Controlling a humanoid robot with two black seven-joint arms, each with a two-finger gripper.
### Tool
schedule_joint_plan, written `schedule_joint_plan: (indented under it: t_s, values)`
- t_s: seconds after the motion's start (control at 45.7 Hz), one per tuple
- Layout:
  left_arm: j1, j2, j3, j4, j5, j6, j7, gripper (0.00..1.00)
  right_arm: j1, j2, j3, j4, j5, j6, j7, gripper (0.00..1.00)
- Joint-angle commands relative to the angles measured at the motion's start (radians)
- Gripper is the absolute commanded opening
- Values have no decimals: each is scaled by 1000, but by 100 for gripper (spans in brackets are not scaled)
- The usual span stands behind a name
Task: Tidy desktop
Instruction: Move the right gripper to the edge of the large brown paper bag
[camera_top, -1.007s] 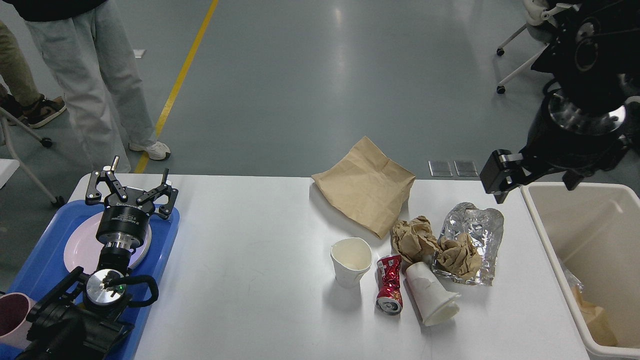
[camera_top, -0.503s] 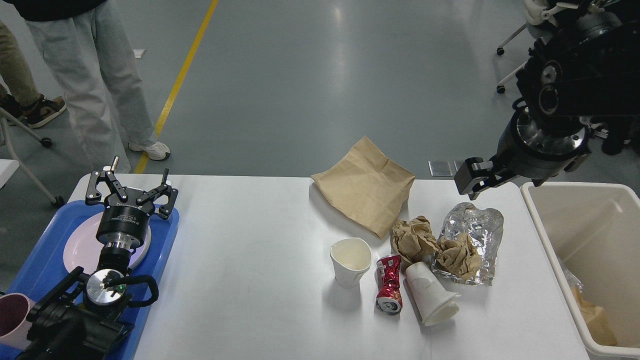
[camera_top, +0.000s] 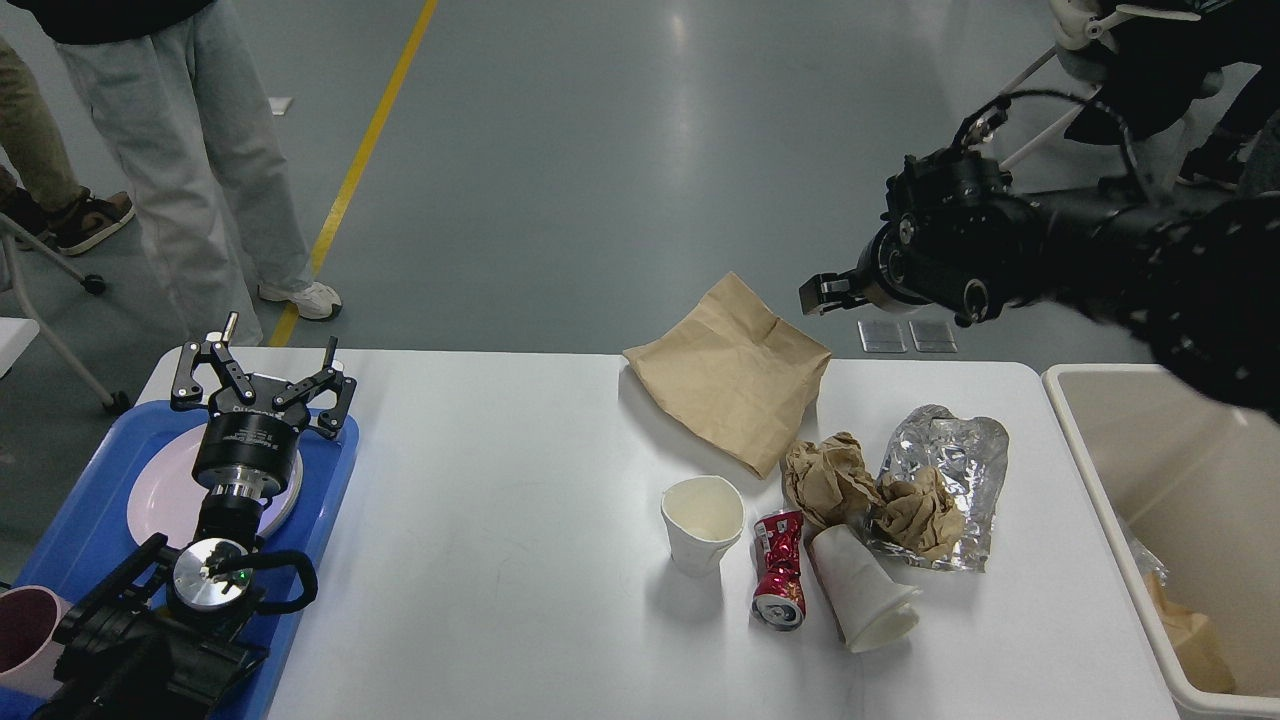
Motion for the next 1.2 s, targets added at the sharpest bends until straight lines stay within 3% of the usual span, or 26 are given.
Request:
schedule_joint_plan:
  t_s: [0.0, 0.153, 0.306, 1.073, 1.182]
  values:
    - [0, 0, 0, 0, 0, -1, 0, 96, -250, 12, 200, -204, 91, -102, -11, 100]
    - [0, 0, 0, 0, 0, -3, 0, 96, -410, 21, 362, -301, 140, -245, -10, 100]
    - [0, 0, 0, 0, 0, -3, 0, 96, -522, 79, 443, -359, 142, -306, -2, 100]
    - [0, 0, 0, 0, 0, -1, 0, 96, -541, 199, 489, -419, 134, -415, 1, 100]
    - [0, 0, 0, 0, 0, -1, 0, 96, -544, 206, 491, -418, 128, -417, 1, 93]
